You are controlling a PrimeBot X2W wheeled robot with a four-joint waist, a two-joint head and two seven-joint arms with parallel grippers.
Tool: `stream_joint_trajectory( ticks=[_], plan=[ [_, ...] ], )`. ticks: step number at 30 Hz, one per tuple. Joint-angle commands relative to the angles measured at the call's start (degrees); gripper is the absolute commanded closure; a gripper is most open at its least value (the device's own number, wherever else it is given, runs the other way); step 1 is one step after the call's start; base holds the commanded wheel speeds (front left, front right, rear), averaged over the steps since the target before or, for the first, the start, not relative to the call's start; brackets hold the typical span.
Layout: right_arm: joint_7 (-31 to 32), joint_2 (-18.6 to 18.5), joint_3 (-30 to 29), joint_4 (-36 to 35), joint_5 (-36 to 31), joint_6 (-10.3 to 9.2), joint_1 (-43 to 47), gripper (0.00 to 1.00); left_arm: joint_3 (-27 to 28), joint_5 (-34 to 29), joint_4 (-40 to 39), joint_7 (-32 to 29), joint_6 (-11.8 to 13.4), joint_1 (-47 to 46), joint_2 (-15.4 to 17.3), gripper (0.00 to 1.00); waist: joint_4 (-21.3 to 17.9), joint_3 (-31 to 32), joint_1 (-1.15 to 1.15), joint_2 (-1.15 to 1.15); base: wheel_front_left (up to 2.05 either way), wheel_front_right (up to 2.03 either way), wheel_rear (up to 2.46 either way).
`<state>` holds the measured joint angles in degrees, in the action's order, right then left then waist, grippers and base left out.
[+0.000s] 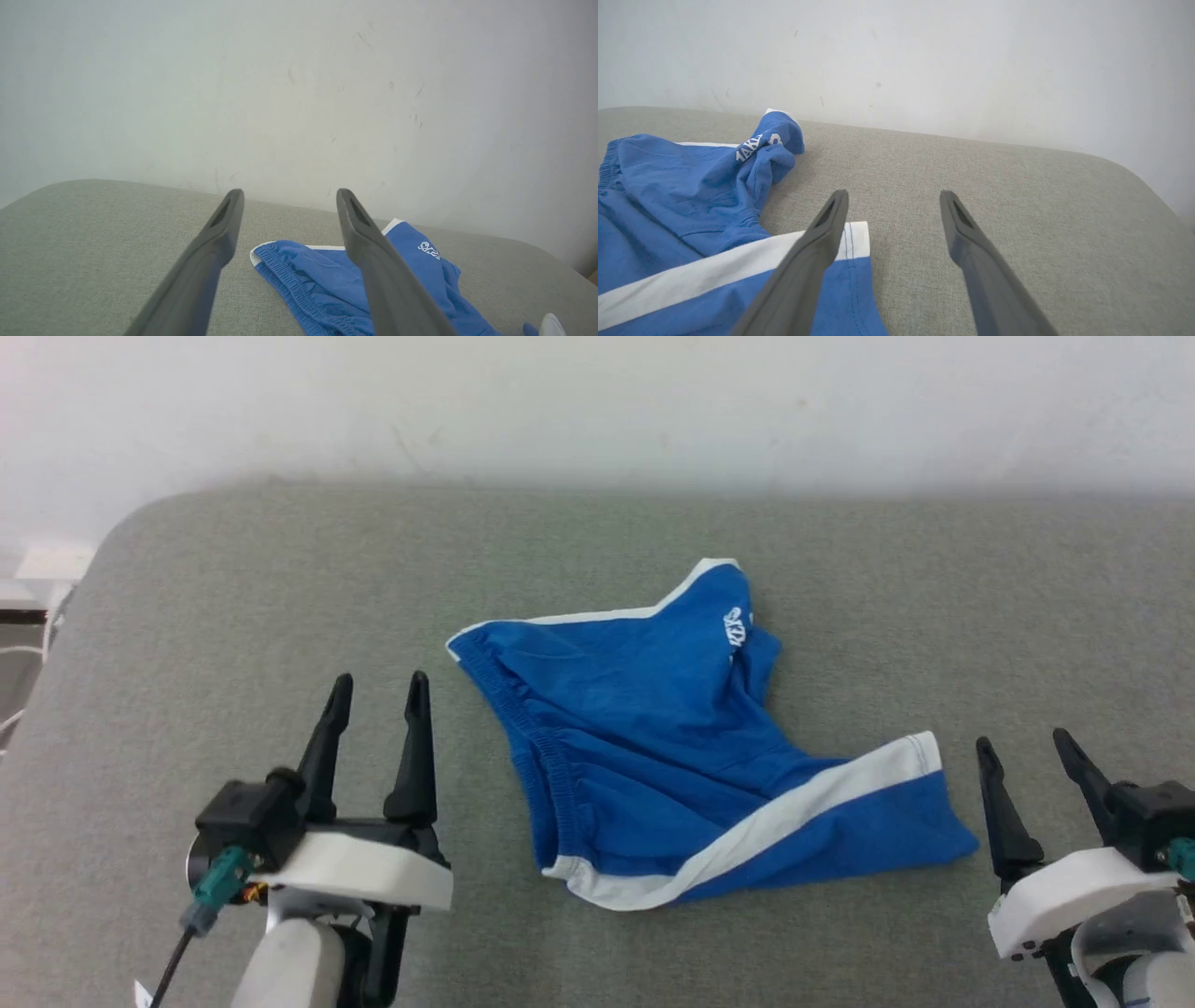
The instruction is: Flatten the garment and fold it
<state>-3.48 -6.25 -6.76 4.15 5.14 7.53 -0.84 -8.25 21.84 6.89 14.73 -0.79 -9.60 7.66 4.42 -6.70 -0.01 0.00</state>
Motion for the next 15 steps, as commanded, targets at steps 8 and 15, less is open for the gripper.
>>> stream_joint_trajectory(
  ticks=[8, 15],
  plan=[
    [19.63, -12.80, 10.10, 1.61, 11.87, -0.04, -5.25, 0.00, 2.21, -5.04, -3.74, 0.26, -2.03, 6.28, -3.47, 0.00, 5.27, -0.51, 0.01, 0.00, 0.00, 0.00, 0.00],
    [34.97, -21.55, 16.36, 4.51, 20.49, -0.04, -9.98, 0.00, 2.25, -5.54, -2.54, 0.26, -3.38, 4.94, -4.51, 0.00, 7.93, -1.82, 0.01, 0.00, 0.00, 0.00, 0.00]
  ],
)
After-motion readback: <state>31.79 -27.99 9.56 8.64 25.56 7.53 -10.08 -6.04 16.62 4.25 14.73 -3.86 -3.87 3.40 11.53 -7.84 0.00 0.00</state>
